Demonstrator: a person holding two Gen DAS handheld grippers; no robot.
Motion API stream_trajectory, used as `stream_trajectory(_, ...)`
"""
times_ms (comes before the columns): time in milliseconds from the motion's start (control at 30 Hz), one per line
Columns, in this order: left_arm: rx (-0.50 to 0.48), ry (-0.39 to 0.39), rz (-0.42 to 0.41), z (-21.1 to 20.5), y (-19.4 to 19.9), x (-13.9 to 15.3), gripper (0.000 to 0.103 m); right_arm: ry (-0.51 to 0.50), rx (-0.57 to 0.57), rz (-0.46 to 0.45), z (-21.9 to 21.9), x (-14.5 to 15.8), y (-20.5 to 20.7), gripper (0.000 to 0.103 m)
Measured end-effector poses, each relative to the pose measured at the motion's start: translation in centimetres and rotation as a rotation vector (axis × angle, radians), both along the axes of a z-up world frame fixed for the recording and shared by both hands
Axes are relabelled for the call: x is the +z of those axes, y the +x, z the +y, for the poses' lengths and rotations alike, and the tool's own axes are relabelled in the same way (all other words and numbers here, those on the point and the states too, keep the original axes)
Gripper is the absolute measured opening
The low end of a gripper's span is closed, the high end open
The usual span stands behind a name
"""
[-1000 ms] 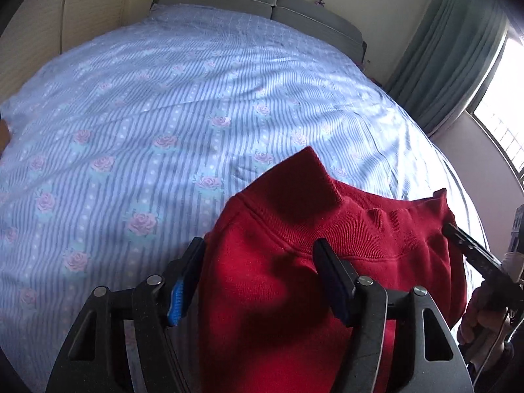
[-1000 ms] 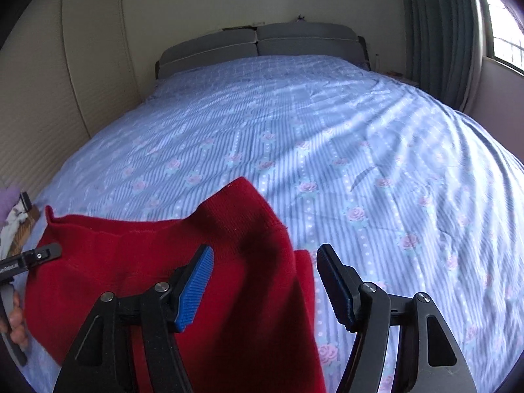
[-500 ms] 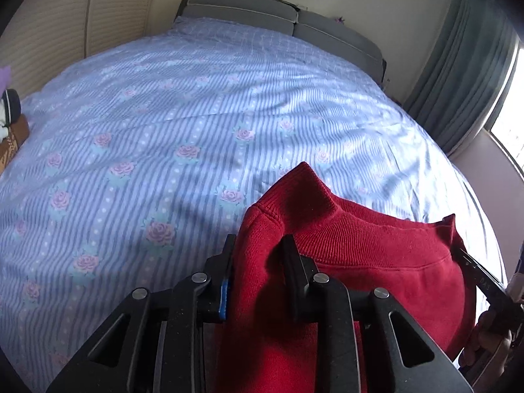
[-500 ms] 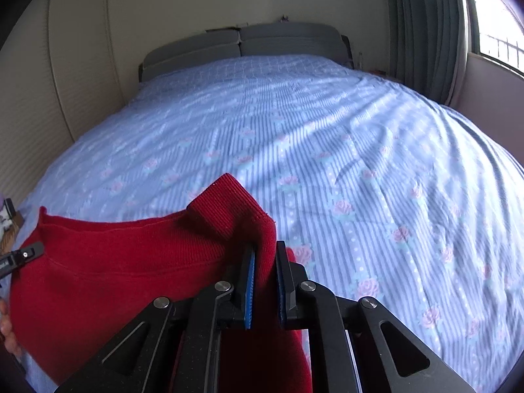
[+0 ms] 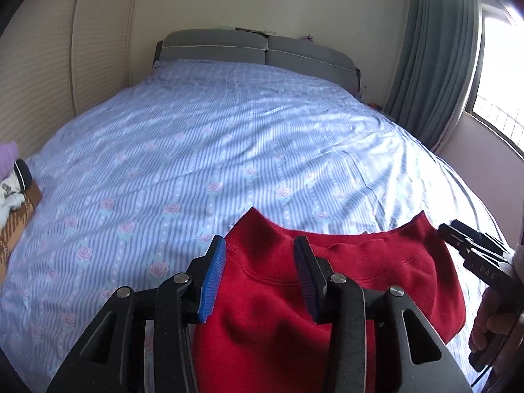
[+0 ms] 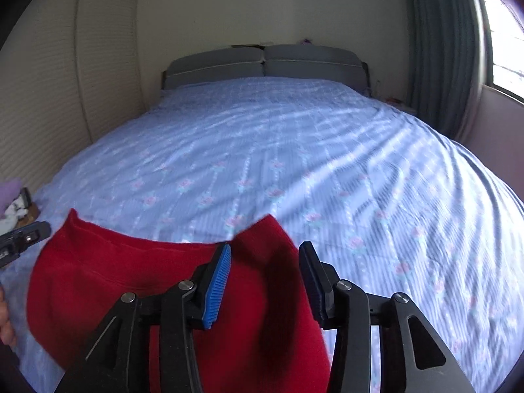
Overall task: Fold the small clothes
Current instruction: 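Release the hem with both grippers and press the folded sweatshirt flat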
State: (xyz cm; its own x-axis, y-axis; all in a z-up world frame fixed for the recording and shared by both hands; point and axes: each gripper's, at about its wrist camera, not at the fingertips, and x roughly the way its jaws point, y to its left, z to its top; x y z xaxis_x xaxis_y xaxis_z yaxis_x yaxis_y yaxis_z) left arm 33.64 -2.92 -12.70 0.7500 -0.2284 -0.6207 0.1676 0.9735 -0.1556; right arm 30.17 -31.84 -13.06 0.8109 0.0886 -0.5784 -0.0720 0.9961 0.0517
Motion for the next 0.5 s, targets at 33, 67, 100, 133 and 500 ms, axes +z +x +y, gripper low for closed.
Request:
stream_trajectory(33, 0.008, 0.008, 0.005, -0.1, 0.1, 0.1, 0.042, 0.019, 0.072, 0.011, 0.6, 0.3, 0.6, 0.053)
stream_trajectory(67, 0.031, 0.018, 0.021, -0.1, 0.3, 0.2, 0.042, 0.034, 0.145, 0.03, 1.3, 0.4, 1.3, 0.053)
stream_trajectory(100, 0.053, 0.016, 0.036, 0.2, 0.4, 0.1, 0.042, 0.043, 0.201, 0.048, 2.0, 0.5, 2.0, 0.053)
stream_trajectory(133, 0.07, 0.008, 0.046, 0.3, 0.4, 0.1, 0.042, 0.046, 0.258, 0.061, 2.7, 0.6, 2.8, 0.053)
stream_trajectory(500, 0.145, -0.065, 0.142, 1.9, 0.5, -0.9, 0.042, -0.194, 0.784, 0.281, 11.7, -1.4, 8.4, 0.052)
